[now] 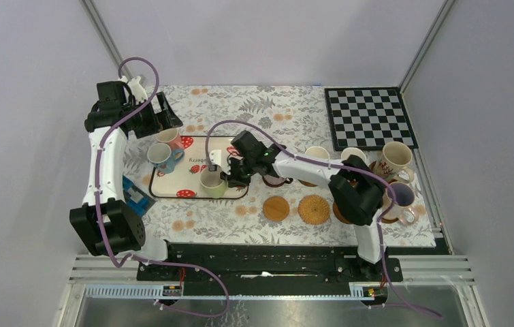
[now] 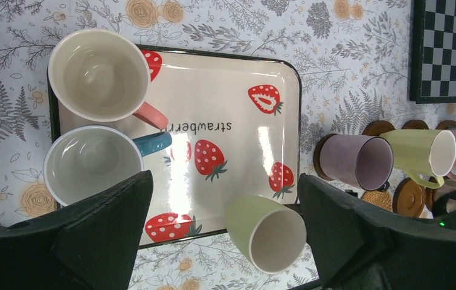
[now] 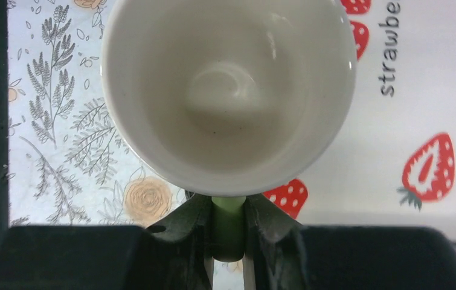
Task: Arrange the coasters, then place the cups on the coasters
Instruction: Pick up the cup from the tray.
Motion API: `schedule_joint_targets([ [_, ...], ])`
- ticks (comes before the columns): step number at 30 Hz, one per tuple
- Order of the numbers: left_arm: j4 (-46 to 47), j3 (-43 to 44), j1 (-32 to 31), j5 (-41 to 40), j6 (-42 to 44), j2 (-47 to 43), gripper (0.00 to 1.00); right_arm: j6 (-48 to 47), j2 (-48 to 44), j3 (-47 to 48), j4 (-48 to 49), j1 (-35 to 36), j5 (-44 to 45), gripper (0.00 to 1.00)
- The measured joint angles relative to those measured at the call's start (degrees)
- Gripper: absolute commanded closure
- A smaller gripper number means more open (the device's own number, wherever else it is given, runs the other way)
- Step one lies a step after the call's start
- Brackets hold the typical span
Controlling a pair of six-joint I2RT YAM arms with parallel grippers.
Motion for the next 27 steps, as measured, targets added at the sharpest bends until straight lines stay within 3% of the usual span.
schedule_joint_targets([
  [7,0.66,0.0,0.04,1.01,0.2,0.61,0.01,5.55,-11.87,-10.38,4.33,-4.85,0.11,1.0],
  [15,1.22,0.0,0.04,1.95,0.52,1.6,0.01,8.13,-31.41,-19.26,3.37,-13.66,2.25,1.0],
  [20,1.57,0.0,0.04,3.04,0.5,2.45,0.01,10.32,-42.18,-22.08,-1.03,-15.3,4.68,1.0],
  [27,2.36,0.15,0.04,4.83,0.44,4.9,0.01,13.46,-50.27,-25.18,-8.79,-19.98,11.19,1.0],
])
